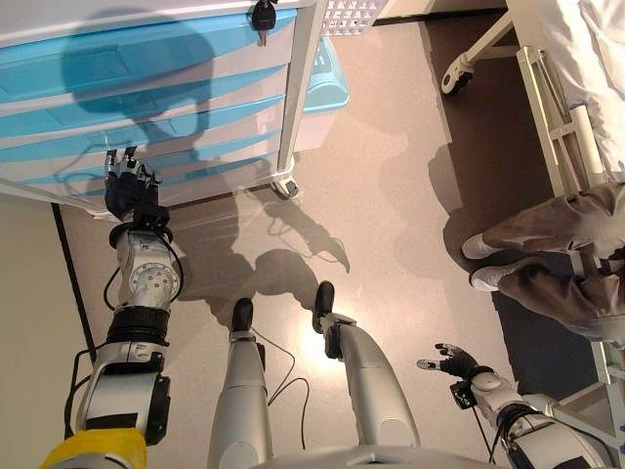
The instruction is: Open the drawer and pick up the medicine
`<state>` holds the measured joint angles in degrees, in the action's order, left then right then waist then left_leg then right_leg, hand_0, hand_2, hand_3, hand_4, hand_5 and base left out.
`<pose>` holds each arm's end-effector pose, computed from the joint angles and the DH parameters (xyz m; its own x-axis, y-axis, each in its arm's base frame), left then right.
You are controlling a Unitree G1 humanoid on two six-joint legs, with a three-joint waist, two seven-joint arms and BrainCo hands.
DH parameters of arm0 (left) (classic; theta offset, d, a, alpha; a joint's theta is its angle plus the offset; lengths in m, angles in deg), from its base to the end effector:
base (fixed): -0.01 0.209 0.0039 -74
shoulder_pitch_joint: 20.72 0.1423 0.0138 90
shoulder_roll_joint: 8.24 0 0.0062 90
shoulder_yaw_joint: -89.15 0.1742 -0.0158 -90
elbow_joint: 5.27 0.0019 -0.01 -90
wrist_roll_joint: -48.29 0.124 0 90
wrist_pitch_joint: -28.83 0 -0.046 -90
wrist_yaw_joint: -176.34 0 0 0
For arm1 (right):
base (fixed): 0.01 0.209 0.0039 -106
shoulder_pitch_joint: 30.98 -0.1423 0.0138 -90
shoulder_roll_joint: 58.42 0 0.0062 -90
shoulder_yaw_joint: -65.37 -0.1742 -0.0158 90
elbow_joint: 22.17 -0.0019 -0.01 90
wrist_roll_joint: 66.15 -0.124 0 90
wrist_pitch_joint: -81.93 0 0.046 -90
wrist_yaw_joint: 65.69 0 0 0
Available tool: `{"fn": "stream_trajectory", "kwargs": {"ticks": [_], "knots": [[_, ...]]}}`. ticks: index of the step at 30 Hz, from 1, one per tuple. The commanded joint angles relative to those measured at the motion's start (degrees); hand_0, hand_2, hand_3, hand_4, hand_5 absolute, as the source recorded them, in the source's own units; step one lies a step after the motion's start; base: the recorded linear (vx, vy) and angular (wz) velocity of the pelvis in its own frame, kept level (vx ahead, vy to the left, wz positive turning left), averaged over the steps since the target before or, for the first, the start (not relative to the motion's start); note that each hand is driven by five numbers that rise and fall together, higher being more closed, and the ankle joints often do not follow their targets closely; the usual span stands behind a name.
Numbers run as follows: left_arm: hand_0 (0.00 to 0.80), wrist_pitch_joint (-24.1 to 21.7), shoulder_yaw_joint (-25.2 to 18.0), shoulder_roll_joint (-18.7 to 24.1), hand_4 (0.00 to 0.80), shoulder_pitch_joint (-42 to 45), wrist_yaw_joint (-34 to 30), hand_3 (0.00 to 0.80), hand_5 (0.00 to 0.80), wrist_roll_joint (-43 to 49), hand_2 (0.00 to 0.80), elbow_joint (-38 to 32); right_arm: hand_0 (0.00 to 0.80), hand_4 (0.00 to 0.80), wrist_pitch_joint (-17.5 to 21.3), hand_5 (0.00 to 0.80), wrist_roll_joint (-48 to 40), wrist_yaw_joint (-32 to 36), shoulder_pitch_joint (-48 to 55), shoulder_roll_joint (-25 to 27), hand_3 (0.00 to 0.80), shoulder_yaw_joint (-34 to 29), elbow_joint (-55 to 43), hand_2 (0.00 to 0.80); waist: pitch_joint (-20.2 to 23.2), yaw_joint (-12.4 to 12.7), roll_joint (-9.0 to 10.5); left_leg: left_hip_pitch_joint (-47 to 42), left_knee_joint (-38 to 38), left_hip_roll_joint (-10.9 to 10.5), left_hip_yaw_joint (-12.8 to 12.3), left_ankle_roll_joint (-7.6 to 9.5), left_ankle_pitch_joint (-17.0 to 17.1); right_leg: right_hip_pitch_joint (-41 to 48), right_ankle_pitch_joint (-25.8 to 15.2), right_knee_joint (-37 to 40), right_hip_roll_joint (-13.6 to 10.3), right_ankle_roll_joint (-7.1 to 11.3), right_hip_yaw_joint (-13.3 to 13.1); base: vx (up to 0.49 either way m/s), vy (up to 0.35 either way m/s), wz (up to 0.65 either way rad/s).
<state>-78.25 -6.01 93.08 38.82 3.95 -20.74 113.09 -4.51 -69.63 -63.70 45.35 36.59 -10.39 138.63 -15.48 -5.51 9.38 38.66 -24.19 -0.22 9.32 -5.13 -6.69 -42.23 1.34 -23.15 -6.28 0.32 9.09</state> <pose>0.2732 0.2583 0.1335 0.8764 0.4374 0.2016 -0.1488 0.6440 -0.7504 0.1484 -0.2473 -0.0585 0.5780 -0.1816 -0.7956 -0.1894 0.9185 -0.3472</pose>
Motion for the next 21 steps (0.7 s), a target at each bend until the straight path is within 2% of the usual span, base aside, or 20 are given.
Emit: {"fn": "stream_trajectory", "kwargs": {"ticks": [1,14,21], "knots": [[0.800,-9.42,-1.75,9.67,0.800,-13.20,-5.25,0.800,0.800,3.96,0.800,-9.45,0.000,0.000,0.01,0.000,0.66,-0.52,3.57,4.30,0.000,2.98,1.97,0.000,6.05,0.54,-1.38,4.36,0.22,-3.09,-2.81,4.86,3.08,1.98,-1.56,1.44,-0.28,4.52,-1.24,0.000,0.000,0.00],[0.800,-9.35,-2.23,7.57,0.800,-10.65,-5.55,0.800,0.800,4.38,0.800,-12.40,0.000,0.000,0.07,0.000,0.78,-0.51,3.90,4.09,0.000,2.52,1.82,0.000,5.89,0.93,-1.67,4.82,-0.40,-3.15,-2.45,4.81,3.21,1.62,-1.02,0.19,-0.20,4.17,-1.14,0.000,0.000,0.00],[0.800,-9.04,-2.43,5.66,0.800,-8.82,-6.72,0.800,0.800,4.02,0.800,-14.80,0.000,0.000,0.17,0.000,0.76,-0.55,4.40,4.23,0.000,1.90,1.71,0.000,5.35,1.74,-1.62,5.05,-1.23,-3.20,-1.46,4.34,3.64,1.52,0.37,-2.22,-0.14,3.65,-0.13,-0.020,-0.045,0.04]]}}
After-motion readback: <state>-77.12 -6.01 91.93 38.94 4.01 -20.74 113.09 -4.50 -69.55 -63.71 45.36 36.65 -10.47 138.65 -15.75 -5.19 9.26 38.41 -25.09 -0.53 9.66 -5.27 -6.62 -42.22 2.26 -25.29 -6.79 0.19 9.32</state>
